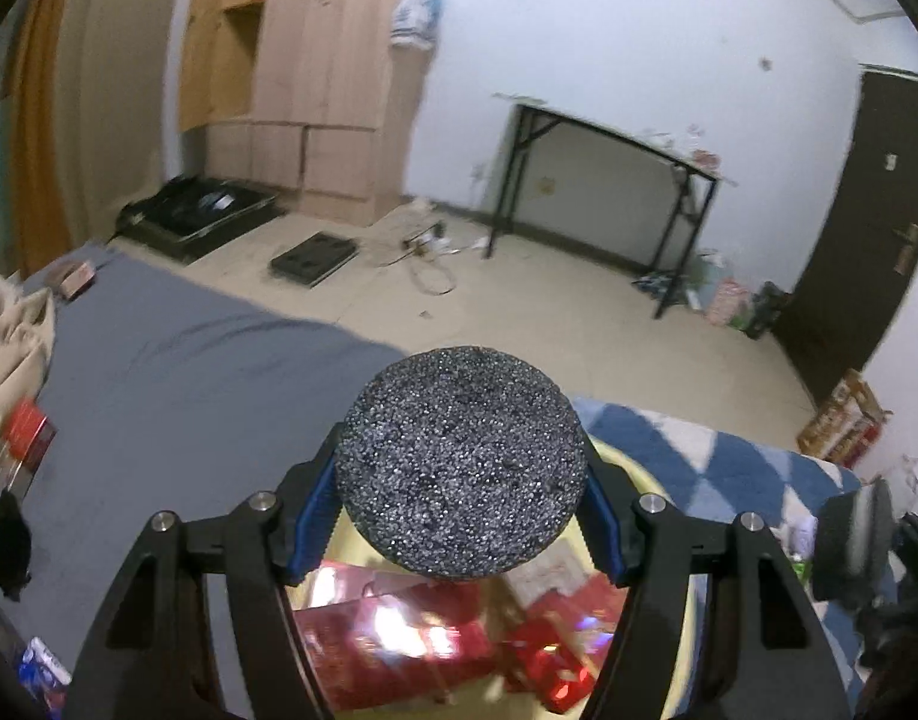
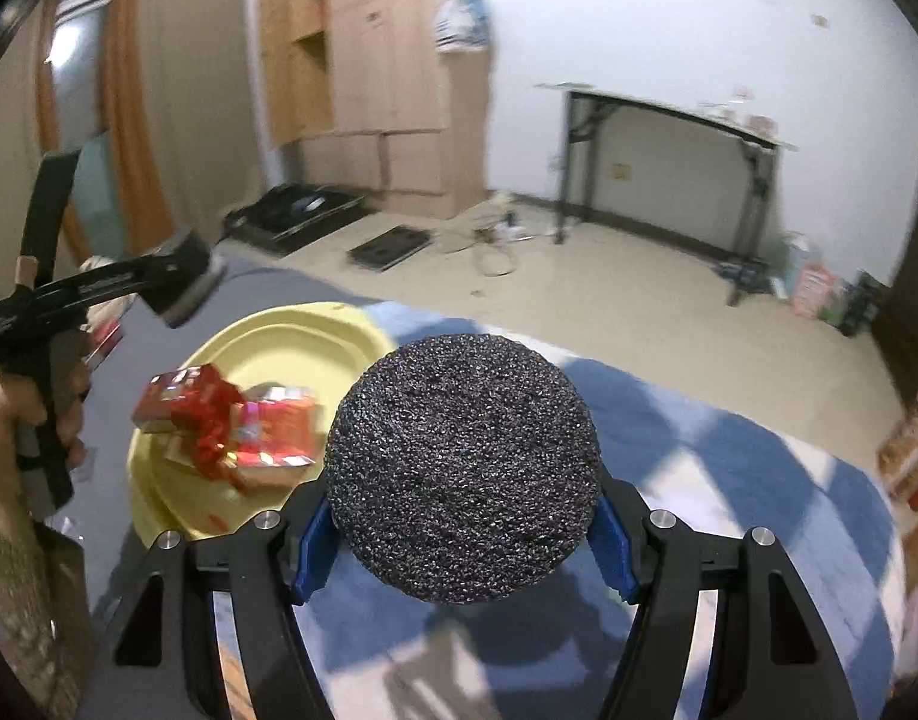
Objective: Organize rigid objects
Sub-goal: 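Grasp a black foam pad with each gripper and drop both into the tray, then move both grippers toward the white device and lavender plush, then grasp the white Hello Kitty device with the left gripper while the right gripper grasps the lavender plush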
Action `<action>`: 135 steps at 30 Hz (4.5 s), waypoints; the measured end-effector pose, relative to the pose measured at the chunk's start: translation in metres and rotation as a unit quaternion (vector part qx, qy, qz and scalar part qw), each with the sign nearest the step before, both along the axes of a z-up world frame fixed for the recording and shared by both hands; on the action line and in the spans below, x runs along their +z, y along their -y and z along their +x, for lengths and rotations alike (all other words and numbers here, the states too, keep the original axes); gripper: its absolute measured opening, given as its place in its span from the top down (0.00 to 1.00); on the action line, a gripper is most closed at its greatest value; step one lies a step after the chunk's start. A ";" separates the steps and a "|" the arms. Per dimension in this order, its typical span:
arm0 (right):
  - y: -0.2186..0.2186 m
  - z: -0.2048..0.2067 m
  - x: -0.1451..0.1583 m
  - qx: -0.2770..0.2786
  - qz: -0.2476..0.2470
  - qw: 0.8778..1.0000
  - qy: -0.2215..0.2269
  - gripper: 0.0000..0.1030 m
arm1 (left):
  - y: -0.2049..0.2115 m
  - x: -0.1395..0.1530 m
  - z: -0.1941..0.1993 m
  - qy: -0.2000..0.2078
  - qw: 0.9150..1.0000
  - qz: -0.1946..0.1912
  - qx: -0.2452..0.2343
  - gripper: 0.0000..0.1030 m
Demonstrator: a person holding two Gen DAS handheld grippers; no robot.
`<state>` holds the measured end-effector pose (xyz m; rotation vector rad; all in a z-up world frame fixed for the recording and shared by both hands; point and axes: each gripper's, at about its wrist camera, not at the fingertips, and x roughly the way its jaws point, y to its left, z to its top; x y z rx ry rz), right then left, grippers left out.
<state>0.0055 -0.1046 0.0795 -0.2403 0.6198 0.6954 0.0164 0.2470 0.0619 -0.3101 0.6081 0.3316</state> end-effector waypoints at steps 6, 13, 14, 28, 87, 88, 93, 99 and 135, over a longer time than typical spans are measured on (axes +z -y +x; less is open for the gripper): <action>-0.093 0.024 -0.014 0.070 -0.036 0.997 -0.024 0.34 | -0.007 -0.026 0.018 -0.017 0.999 -0.037 -0.008 0.33; -0.157 0.069 -0.030 0.081 -0.060 0.994 -0.041 0.34 | -0.017 -0.059 0.034 -0.071 0.996 -0.058 0.022 0.33; -0.164 0.075 -0.035 0.081 -0.069 0.993 -0.044 0.34 | -0.017 -0.061 0.035 -0.074 0.995 -0.061 0.023 0.33; -0.199 0.097 -0.060 0.078 -0.073 0.993 -0.049 0.31 | -0.018 -0.074 0.044 -0.113 0.990 -0.060 0.052 0.21; 0.099 0.108 -0.125 -0.157 -0.040 0.986 -0.045 0.05 | 0.252 -0.101 0.114 -0.113 0.960 0.011 -0.256 0.11; 0.099 0.108 -0.125 -0.156 -0.040 0.986 -0.044 0.07 | 0.252 -0.101 0.114 -0.113 0.960 0.012 -0.257 0.16; 0.099 0.106 -0.125 -0.151 -0.041 0.987 -0.040 0.13 | 0.252 -0.101 0.114 -0.112 0.956 0.016 -0.269 0.31; 0.095 0.103 -0.123 -0.136 -0.052 0.989 -0.031 0.30 | 0.256 -0.100 0.113 -0.110 0.953 0.021 -0.281 0.46; 0.107 0.086 -0.099 -0.113 -0.030 0.993 -0.017 0.80 | 0.260 -0.084 0.106 -0.090 0.953 0.026 -0.288 0.45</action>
